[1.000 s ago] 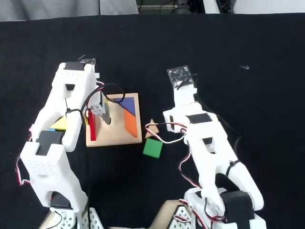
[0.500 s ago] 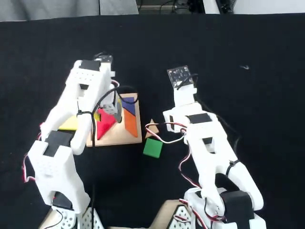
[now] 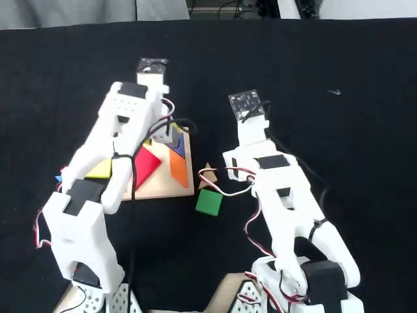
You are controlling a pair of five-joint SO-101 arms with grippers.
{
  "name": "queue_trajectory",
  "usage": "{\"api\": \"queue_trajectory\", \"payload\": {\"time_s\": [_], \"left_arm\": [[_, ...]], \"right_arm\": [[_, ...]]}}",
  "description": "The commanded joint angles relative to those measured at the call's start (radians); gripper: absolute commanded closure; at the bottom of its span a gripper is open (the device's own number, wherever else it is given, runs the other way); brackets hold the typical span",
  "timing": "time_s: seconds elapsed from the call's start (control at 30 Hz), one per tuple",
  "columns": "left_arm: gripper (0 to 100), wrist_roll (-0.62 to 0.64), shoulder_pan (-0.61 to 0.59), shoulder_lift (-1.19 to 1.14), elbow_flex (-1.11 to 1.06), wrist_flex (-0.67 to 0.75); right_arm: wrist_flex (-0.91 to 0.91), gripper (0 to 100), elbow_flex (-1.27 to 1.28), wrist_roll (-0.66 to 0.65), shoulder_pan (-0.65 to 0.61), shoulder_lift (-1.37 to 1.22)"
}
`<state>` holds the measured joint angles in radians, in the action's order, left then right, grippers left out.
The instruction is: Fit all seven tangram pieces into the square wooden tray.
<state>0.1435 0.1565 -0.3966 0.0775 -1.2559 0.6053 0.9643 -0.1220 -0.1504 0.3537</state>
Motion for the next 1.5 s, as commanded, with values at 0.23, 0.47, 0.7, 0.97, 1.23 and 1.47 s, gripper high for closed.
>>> {"api": "queue_trajectory", "payload": {"time_s": [0.23, 0.47, 0.7, 0.97, 1.23, 1.47], "left_arm": [[91, 0.006, 0.012, 0.04, -0.096, 0.11], [92, 0.006, -0.065, -0.012, -0.03, 0.117], [97, 0.006, -0.042, -0.124, 0.045, 0.149], [97, -0.003, 0.005, -0.141, 0.107, 0.086], [97, -0.089, -0.004, -0.14, 0.081, -0.104], [97, -0.169, -0.022, -0.13, 0.087, -0.184]], "right_arm": [[0.0, 98.6, -0.007, -0.011, 0.012, 0.045], [0.0, 98.6, -0.007, -0.011, 0.012, 0.045], [0.0, 98.6, -0.007, -0.011, 0.012, 0.045], [-0.002, 98.6, -0.007, -0.011, 0.014, 0.045], [-0.002, 98.6, -0.007, -0.011, 0.012, 0.045], [-0.002, 98.6, -0.007, -0.011, 0.014, 0.045]]}}
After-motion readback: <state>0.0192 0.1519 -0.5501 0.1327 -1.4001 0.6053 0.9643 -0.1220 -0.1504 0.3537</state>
